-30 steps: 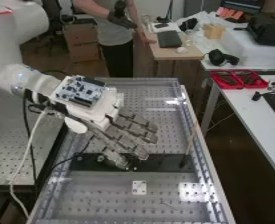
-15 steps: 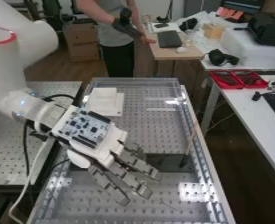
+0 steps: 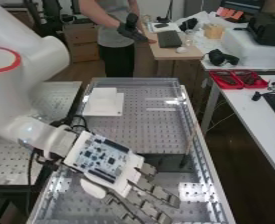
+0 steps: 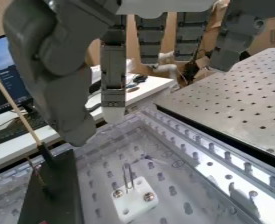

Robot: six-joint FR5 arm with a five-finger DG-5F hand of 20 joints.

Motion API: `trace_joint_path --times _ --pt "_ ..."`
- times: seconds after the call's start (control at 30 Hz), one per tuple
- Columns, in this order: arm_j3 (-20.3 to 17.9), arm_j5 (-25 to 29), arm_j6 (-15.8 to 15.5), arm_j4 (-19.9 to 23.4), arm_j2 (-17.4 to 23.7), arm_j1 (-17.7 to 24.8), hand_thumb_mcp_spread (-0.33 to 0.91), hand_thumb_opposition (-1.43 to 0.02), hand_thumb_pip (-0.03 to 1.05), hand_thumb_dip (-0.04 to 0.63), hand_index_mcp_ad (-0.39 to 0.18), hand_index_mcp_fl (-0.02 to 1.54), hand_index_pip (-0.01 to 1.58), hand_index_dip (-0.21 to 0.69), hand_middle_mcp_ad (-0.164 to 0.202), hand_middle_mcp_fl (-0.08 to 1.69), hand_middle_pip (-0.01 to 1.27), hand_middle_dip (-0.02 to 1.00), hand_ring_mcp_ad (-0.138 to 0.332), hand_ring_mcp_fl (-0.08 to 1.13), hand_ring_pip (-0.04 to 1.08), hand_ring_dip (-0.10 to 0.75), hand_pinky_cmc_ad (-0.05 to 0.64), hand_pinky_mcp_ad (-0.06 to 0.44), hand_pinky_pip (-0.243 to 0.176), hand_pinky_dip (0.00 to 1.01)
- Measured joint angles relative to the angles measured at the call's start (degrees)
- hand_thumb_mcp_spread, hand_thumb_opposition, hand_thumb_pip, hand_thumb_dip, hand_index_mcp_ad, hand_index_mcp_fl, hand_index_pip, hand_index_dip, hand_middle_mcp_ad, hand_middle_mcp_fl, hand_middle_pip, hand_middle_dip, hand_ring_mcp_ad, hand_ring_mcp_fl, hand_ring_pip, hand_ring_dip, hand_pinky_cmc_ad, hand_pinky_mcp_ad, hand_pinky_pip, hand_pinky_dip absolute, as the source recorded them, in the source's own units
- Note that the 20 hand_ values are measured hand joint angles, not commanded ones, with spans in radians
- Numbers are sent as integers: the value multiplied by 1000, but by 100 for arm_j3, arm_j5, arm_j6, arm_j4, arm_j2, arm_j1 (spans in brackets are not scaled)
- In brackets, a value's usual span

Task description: Grab the paper clip and place it in the clear container

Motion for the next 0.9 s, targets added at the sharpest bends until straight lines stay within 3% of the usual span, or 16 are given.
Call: trace_joint_path --times 0.27,0.9 --pt "391 -510 -165 -96 -343 -214 426 -846 632 269 -94 169 1459 143 65 -9 138 140 145 0 84 66 332 278 -94 223" --pt "424 -771 -308 178 -569 -291 452 -864 630 269 -119 232 1508 159 68 -5 138 155 147 0 79 72 328 278 -91 194"
